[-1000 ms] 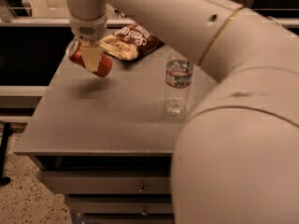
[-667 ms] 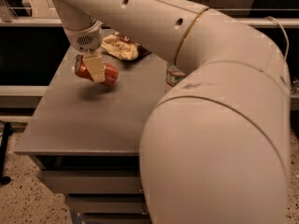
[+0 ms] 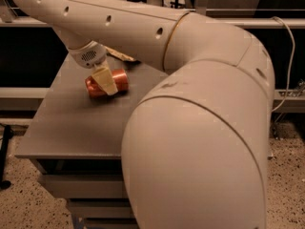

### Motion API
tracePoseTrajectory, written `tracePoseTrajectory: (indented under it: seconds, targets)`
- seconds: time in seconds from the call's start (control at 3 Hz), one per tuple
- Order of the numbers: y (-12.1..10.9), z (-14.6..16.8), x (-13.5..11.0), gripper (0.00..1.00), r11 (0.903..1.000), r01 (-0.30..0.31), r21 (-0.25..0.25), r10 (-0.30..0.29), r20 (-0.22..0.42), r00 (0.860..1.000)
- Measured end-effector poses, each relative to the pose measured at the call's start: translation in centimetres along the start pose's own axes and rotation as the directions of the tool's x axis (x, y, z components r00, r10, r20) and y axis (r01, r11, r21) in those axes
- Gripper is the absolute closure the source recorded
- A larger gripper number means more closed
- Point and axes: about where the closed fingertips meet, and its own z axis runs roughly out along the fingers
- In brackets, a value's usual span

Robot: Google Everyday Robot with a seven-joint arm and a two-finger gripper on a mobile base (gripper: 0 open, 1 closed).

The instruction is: Knock coke can over

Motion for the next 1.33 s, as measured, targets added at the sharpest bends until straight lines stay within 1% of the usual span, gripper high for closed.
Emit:
tracePoseTrajectory:
  seconds: [0.33,0.67,1.0,1.33]
  targets:
    - [0.0,-0.3,0.1,0.54,1.0,0.0,0.0,0.0,0.0,1.0]
    - [0.4,-0.4,1.0,0.31,0.9991,-0.04,-0.016,0.04,0.033,0.999]
    - [1.0,-0.7,2.3,0.07,0.9954,-0.091,-0.031,0.093,0.076,0.993]
    - [1.7,-1.4,3.7,0.0,0.9875,-0.153,-0.039,0.157,0.134,0.979]
